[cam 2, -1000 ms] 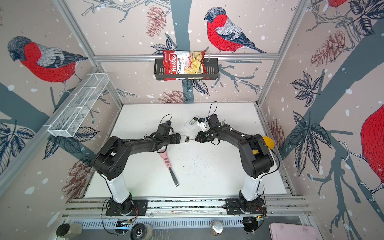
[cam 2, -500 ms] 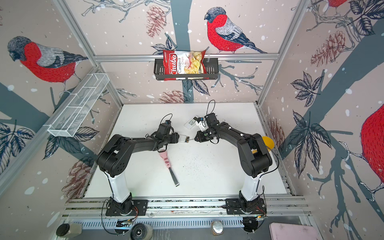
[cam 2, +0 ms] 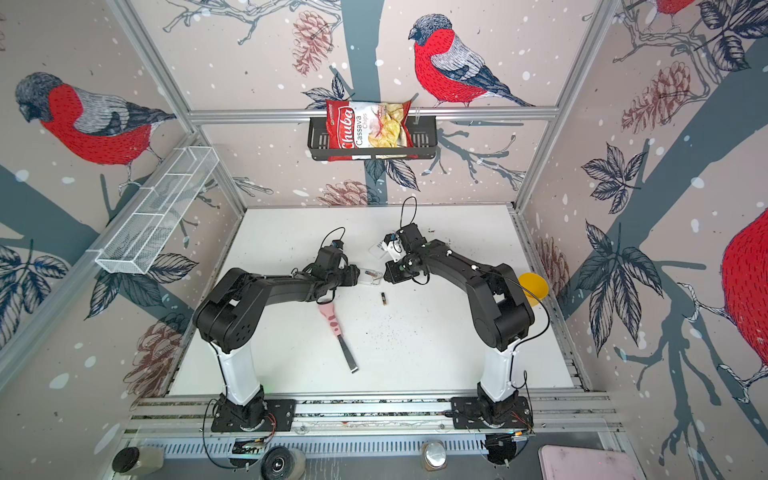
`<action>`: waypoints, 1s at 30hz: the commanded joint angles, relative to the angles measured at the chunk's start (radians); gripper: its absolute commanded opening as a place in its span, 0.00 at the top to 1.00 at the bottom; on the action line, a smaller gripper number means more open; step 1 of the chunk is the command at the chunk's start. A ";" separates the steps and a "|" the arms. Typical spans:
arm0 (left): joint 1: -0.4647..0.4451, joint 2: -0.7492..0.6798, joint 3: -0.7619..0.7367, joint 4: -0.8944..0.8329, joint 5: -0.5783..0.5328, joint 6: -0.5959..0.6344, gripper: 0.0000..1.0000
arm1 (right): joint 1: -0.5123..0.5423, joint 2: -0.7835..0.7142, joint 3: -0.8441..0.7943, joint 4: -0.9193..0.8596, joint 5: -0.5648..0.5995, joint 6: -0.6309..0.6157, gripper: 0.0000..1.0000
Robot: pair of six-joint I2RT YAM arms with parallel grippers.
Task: Unload the batteries from the remote control
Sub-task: 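Pry the batteries out with the screwdriver tip while the left gripper steadies the remote, then lift the screwdriver away with the right gripper while the left arm withdraws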
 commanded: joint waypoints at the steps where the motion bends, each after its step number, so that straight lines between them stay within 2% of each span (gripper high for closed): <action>1: -0.003 0.000 -0.004 0.007 0.087 -0.009 0.38 | -0.001 -0.001 0.001 0.013 0.014 -0.007 1.00; 8: 0.000 -0.009 -0.005 -0.001 0.078 -0.009 0.37 | -0.011 -0.018 -0.009 0.029 0.025 -0.002 1.00; 14: 0.004 -0.020 -0.004 -0.010 0.072 -0.012 0.33 | -0.028 -0.047 -0.023 0.067 0.018 0.017 1.00; 21: 0.004 -0.056 -0.012 -0.024 0.044 -0.001 0.12 | -0.082 -0.173 -0.107 0.184 0.035 0.097 1.00; 24: 0.005 -0.073 -0.015 -0.030 0.035 0.002 0.07 | -0.125 -0.230 -0.160 0.237 0.036 0.146 1.00; 27: 0.005 -0.094 -0.020 -0.038 0.024 0.003 0.04 | -0.165 -0.276 -0.191 0.236 0.134 0.209 1.00; 30: 0.005 -0.117 -0.029 -0.033 0.030 0.005 0.04 | -0.190 -0.318 -0.198 0.154 0.326 0.234 1.00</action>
